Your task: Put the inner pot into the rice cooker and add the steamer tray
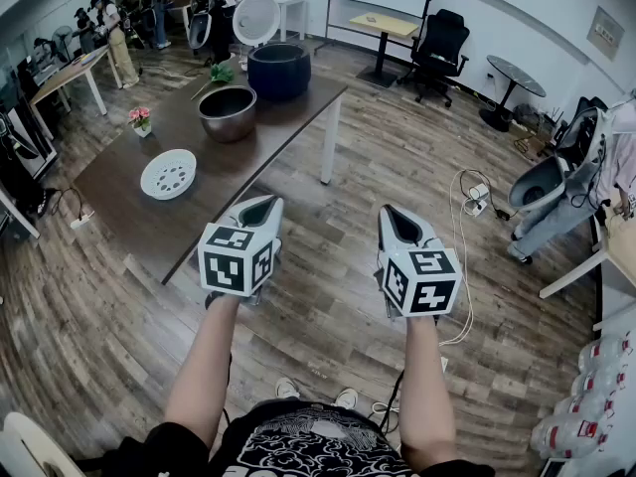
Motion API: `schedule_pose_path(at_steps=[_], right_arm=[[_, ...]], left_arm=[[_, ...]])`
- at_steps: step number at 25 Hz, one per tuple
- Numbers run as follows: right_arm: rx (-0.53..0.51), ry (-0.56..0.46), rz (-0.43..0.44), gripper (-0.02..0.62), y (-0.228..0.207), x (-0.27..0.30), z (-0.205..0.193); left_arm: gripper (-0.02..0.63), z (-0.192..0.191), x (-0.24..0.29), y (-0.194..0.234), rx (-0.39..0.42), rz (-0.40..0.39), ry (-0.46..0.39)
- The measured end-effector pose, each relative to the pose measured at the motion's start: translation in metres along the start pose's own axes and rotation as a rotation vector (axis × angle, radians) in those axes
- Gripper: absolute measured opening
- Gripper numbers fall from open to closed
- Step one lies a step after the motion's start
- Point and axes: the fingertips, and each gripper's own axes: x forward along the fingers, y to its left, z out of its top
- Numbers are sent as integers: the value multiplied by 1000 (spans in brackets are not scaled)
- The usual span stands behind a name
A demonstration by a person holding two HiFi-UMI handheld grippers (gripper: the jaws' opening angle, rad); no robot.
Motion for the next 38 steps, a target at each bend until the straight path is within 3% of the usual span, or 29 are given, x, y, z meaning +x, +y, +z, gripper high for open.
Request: schedule_pose_path(at_steps=[15, 25, 38], right_arm=[[16, -6, -51, 3, 26, 26, 8], [29, 15, -52, 66, 41, 48, 5], [52, 17, -29, 147, 14, 83, 3]], left_arm=[[2, 4, 3, 41, 17, -53, -1], [22, 4, 10, 73, -3, -58, -5], [116, 8, 49, 86, 2, -41, 23]])
